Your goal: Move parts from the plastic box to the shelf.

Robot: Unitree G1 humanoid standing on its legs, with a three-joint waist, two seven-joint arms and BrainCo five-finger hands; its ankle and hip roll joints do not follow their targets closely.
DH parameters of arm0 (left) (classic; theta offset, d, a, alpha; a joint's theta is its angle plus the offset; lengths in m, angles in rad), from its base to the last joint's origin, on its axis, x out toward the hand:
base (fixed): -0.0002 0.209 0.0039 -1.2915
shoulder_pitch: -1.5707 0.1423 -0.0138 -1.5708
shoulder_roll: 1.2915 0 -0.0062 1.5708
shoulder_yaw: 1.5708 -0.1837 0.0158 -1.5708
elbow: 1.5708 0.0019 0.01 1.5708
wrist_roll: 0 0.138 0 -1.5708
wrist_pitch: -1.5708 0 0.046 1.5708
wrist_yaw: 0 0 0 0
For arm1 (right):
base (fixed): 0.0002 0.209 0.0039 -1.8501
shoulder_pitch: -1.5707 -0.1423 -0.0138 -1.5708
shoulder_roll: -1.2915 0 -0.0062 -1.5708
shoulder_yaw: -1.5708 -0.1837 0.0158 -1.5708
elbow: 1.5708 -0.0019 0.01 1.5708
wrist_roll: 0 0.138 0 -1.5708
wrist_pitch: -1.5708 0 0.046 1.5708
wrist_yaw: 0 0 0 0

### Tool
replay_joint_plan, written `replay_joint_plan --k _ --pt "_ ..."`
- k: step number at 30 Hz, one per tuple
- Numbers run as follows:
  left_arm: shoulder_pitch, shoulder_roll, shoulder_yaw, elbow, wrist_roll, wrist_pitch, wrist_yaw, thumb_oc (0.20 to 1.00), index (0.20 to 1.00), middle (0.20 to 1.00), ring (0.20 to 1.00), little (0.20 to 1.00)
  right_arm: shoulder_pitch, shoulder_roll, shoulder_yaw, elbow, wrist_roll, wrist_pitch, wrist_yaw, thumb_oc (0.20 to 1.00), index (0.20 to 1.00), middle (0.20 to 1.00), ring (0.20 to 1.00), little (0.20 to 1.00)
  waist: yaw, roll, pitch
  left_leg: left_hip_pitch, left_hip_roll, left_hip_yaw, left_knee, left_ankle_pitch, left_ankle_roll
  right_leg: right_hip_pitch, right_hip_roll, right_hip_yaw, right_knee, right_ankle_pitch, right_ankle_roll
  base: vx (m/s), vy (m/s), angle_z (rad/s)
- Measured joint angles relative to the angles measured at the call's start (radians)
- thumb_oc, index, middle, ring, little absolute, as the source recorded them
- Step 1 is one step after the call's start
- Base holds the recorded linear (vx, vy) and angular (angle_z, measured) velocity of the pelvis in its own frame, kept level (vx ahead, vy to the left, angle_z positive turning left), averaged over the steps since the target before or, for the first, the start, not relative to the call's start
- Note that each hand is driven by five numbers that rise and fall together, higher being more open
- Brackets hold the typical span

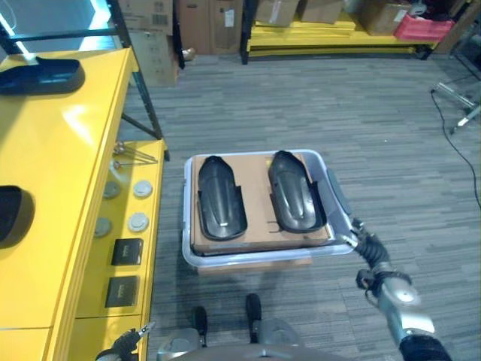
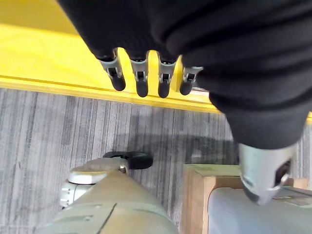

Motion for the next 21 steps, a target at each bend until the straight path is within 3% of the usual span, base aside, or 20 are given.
replay_joint_plan --k 5,8,13,21 --pt "0.000 -0.004 -0.003 -0.008 0.002 0.006 -0.002 1.000 1.000 1.000 1.000 1.000 -0.006 -0.056 -0.031 -0.059 0.000 0.067 0.002 1.000 1.000 1.000 1.000 1.000 -0.011 -0.003 -0.002 0.003 0.006 0.003 0.000 -0.001 -0.002 0.003 0.005 0.000 0.000 -0.001 0.001 0.08 -0.014 -0.03" --pt "-0.001 -0.006 -0.034 -0.004 0.011 0.007 -0.004 1.000 1.000 1.000 1.000 1.000 -0.063 -0.084 -0.022 0.029 0.000 0.130 0.001 1.000 1.000 1.000 1.000 1.000 0.003 -0.003 -0.002 0.003 0.008 0.004 0.000 -0.002 -0.003 0.008 0.006 0.000 0.000 -0.005 0.006 0.09 -0.031 -0.01" --pt "-0.020 0.014 -0.116 0.011 0.009 0.004 -0.007 1.000 1.000 1.000 1.000 1.000 -0.289 -0.176 0.059 0.341 0.001 0.171 -0.028 1.000 1.000 1.000 1.000 1.000 0.067 0.005 0.004 -0.037 0.008 -0.002 0.000 0.010 -0.011 -0.028 -0.001 -0.033 -0.001 0.008 0.008 -0.06 -0.015 0.04" --pt "-0.143 0.044 -0.169 -0.041 -0.042 -0.006 -0.029 1.000 1.000 1.000 1.000 1.000 -0.684 -0.294 0.186 0.454 0.002 0.181 -0.085 1.000 1.000 1.000 1.000 1.000 0.141 0.077 0.163 -0.185 0.000 -0.048 0.005 0.086 -0.021 -0.159 -0.010 -0.080 0.001 0.062 -0.003 -0.13 0.004 0.20"
